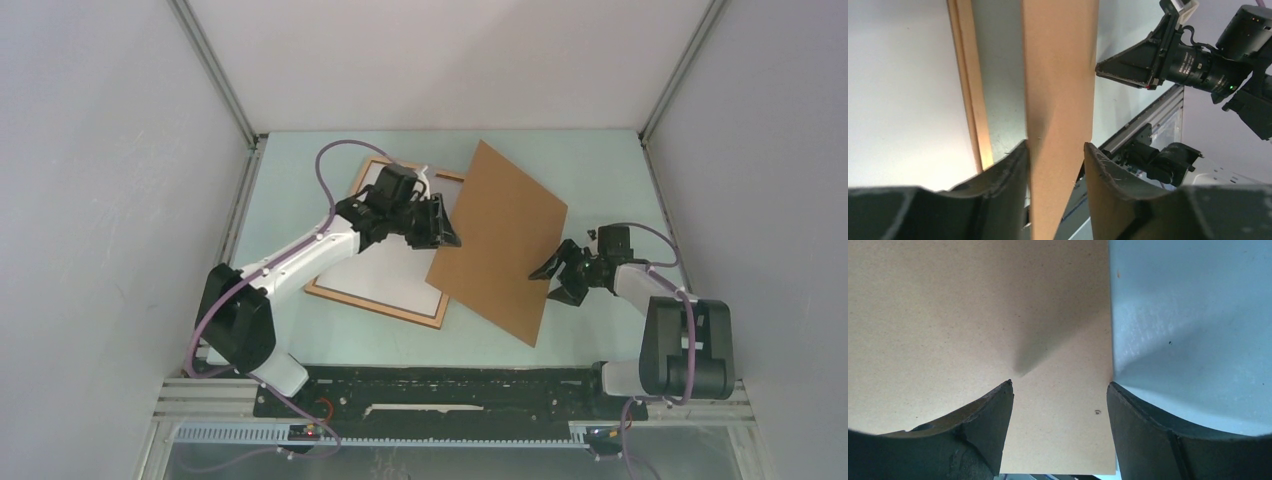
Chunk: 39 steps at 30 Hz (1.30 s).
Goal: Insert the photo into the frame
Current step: Pick up the photo frame item at the center of the board.
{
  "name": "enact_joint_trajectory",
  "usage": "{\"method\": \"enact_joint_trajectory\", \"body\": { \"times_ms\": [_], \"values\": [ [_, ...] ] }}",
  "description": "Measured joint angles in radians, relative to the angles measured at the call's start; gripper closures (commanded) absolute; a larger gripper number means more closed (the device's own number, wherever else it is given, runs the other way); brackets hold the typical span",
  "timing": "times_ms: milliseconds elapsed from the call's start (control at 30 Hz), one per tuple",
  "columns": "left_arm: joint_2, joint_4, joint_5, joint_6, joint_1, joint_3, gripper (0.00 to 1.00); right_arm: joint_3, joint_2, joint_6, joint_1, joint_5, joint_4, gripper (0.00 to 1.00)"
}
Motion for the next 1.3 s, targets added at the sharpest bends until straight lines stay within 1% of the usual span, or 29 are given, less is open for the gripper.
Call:
{"method": "enact_joint_trajectory", "body": {
  "times_ms": [67, 167, 333, 367, 400, 467, 533, 633, 800, 867, 1033, 1133, 1300],
  "values": [
    [0.0, -0.008, -0.005, 0.004, -0.014, 0.01, 0.48, -0.002, -0.021, 0.0, 0.0, 0.003, -0.007, 0.23],
    [0.0, -0.035, -0.013, 0.005, -0.03, 0.021, 0.56, -0.002, -0.036, 0.001, 0.0, 0.003, -0.008, 0.24],
    [0.0, -0.066, -0.012, 0.004, -0.042, 0.036, 0.58, -0.01, -0.042, 0.013, 0.0, 0.004, 0.0, 0.23],
    [0.0, -0.073, -0.012, 0.004, -0.046, 0.045, 0.61, -0.013, -0.045, 0.016, 0.002, 0.004, 0.004, 0.23],
    [0.0, -0.078, -0.011, 0.003, -0.05, 0.052, 0.64, -0.018, -0.049, 0.02, 0.003, 0.005, 0.008, 0.24],
    [0.0, -0.083, -0.011, 0.0, -0.063, 0.071, 0.77, -0.021, -0.056, 0.024, 0.005, 0.01, 0.011, 0.23],
    [0.0, -0.087, -0.013, -0.006, -0.072, 0.092, 0.84, -0.026, -0.066, 0.024, 0.008, 0.016, 0.013, 0.24],
    [0.001, -0.094, -0.013, -0.006, -0.084, 0.109, 0.99, -0.037, -0.082, 0.024, 0.009, 0.019, 0.018, 0.24],
    [0.006, -0.126, -0.019, -0.004, -0.097, 0.138, 1.0, -0.043, -0.118, 0.019, 0.007, 0.039, -0.002, 0.23],
    [0.006, -0.151, -0.029, 0.005, -0.11, 0.16, 1.0, -0.051, -0.156, 0.015, 0.007, 0.065, -0.027, 0.22],
    [0.005, -0.256, -0.085, 0.058, -0.143, 0.269, 1.0, -0.059, -0.331, -0.004, 0.005, 0.158, -0.098, 0.21],
    [-0.003, -0.304, -0.137, 0.089, -0.156, 0.322, 1.0, -0.055, -0.406, -0.021, -0.005, 0.19, -0.116, 0.21],
    [-0.006, -0.413, -0.22, 0.135, -0.17, 0.411, 1.0, -0.05, -0.398, -0.04, -0.024, 0.198, -0.134, 0.21]
  ]
}}
